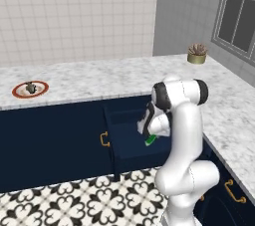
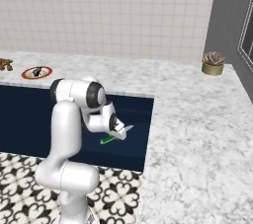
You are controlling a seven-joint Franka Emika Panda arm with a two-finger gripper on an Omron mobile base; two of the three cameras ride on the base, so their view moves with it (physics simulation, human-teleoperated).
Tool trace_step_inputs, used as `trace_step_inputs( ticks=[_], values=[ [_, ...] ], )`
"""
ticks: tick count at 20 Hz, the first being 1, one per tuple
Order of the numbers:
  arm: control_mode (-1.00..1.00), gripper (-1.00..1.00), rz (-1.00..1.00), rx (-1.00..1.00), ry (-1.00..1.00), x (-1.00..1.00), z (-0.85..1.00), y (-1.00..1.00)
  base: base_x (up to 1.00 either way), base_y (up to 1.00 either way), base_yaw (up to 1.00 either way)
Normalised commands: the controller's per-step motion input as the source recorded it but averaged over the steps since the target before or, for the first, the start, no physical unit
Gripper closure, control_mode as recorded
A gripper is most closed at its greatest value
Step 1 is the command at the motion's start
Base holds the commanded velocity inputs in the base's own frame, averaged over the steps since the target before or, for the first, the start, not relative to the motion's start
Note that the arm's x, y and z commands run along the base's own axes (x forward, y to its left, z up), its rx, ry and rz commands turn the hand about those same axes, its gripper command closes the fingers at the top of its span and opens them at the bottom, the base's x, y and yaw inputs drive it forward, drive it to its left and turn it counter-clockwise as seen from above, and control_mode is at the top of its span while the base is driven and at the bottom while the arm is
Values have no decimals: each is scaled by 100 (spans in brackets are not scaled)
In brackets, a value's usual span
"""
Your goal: Pick up the knife from the drawer and place it on the cutting board. Then place the meat from the plate to the cutting board.
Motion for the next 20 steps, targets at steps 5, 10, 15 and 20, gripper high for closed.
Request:
trace_step_inputs(
  ticks=[5, 10, 15, 20],
  values=[
    [-100, 100, -9, 0, -17, -1, 100, 16, 0, 0, 0],
    [-100, 100, -6, 0, -13, -52, 100, 0, 0, 0, 0],
    [-100, 100, -2, 0, -10, -80, 100, 0, 0, 0, 0],
    [-100, 100, -5, 0, -1, -87, 100, -16, 0, 0, 0]
  ],
)
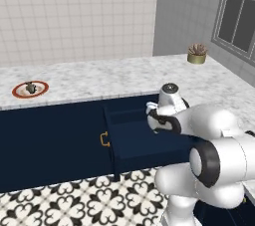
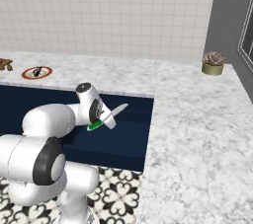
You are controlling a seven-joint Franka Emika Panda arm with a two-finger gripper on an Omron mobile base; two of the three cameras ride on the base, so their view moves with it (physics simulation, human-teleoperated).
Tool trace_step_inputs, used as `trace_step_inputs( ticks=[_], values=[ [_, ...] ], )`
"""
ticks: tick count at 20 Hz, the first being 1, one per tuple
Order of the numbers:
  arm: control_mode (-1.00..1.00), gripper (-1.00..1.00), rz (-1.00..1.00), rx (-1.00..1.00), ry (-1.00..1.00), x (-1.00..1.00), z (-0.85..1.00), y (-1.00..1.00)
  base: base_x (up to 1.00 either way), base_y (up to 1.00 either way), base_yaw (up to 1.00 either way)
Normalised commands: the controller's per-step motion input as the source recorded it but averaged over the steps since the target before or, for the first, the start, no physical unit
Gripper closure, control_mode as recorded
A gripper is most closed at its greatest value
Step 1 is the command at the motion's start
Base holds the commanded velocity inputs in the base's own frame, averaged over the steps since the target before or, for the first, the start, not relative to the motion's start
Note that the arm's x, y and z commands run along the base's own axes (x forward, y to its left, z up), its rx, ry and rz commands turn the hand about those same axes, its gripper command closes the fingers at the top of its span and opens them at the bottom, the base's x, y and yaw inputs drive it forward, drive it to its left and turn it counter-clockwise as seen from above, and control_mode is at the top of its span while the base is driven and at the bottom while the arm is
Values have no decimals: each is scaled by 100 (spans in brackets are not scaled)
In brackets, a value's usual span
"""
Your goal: Pick up the knife from the drawer and place it on the cutting board. Then place the meat from the plate to the cutting board.
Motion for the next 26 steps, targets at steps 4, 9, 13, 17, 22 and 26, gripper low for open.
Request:
trace_step_inputs(
  ticks=[4, 9, 13, 17, 22, 26],
  values=[
    [-100, 100, -2, 0, 16, -63, 100, -16, 0, 0, 0],
    [-100, 100, 0, 0, 26, -38, 65, 0, 0, 0, 0],
    [-100, 100, 0, 0, 0, -7, 0, 1, 0, 0, 0],
    [-100, 100, 11, 0, 5, -65, -12, 1, 0, 0, 0],
    [100, 100, 0, 0, 0, 0, 0, 0, -38, 93, 29],
    [100, 100, 0, 0, 0, 0, 0, 0, 30, 100, 18]
  ],
)
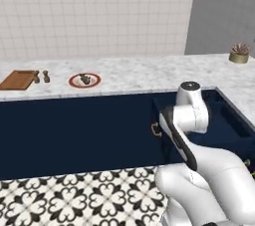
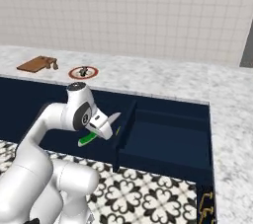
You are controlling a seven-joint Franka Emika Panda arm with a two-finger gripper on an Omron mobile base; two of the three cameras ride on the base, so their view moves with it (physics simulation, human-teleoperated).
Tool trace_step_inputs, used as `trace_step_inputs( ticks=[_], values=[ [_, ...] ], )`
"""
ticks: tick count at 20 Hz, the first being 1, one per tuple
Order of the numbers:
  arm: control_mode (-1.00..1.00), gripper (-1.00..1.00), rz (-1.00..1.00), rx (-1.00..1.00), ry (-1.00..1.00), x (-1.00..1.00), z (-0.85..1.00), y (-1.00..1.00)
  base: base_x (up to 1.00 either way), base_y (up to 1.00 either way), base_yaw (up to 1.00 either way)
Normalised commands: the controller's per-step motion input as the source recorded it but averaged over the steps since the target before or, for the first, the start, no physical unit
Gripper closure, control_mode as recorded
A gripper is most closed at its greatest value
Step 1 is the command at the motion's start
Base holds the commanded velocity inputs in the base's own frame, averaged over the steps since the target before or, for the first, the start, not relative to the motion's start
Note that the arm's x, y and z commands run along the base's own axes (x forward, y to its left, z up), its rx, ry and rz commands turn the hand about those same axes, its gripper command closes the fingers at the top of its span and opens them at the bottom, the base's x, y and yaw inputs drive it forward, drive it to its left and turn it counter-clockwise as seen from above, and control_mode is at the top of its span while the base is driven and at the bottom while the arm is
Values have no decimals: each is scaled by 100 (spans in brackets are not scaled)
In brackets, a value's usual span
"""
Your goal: Pick up the knife from the drawer and place it on the cutting board. Then place the meat from the plate to the cutting board.
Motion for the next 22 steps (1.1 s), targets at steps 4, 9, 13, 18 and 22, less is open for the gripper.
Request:
trace_step_inputs(
  ticks=[4, 9, 13, 18, 22],
  values=[
    [100, 100, 0, 0, 0, 0, 0, 0, 59, 100, 10],
    [100, 100, 0, 0, 0, 0, 0, 0, 85, 100, 3],
    [100, 100, 0, 0, 0, 0, 0, 0, 100, 100, -1],
    [100, 100, 0, 0, 0, 0, 0, 0, 73, 94, -6],
    [100, 100, 0, 0, 0, 0, 0, 0, 53, 7, -1]
  ],
)
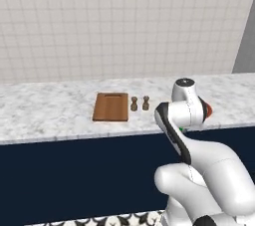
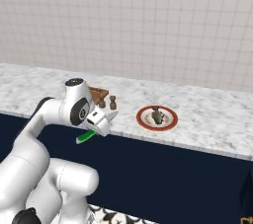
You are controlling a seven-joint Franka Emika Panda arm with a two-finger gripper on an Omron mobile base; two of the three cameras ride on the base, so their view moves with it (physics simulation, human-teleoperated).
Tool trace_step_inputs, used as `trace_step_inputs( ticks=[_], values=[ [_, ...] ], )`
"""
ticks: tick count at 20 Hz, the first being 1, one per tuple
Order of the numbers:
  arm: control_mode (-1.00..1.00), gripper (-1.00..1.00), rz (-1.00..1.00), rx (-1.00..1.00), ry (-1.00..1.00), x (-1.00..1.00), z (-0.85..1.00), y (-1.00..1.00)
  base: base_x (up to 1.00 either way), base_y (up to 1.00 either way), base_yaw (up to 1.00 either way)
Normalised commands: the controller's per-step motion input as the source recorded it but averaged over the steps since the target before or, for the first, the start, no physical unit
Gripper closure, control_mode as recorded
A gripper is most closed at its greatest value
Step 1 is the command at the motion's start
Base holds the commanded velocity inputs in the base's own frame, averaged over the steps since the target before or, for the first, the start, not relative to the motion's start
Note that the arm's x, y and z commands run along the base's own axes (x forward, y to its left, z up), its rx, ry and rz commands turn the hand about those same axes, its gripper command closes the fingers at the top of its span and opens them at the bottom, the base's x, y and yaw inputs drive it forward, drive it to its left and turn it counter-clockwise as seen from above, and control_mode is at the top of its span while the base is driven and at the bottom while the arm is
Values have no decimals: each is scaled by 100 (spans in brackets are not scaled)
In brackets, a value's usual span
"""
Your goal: Pick up the knife from the drawer and place it on the cutting board. Then place the meat from the plate to the cutting board.
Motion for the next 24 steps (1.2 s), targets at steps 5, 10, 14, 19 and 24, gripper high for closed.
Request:
trace_step_inputs(
  ticks=[5, 10, 14, 19, 24],
  values=[
    [100, 100, 0, 0, 0, 0, 0, 0, 61, -5, -4],
    [100, 100, 0, 0, 0, 0, 0, 0, 46, 1, 0],
    [100, 100, 0, 0, 0, 0, 0, 0, 51, 36, 0],
    [100, 100, 0, 0, 0, 0, 0, 0, 35, 3, 0],
    [-100, 100, 1, 1, 0, 14, 15, 8, 20, 0, 0]
  ],
)
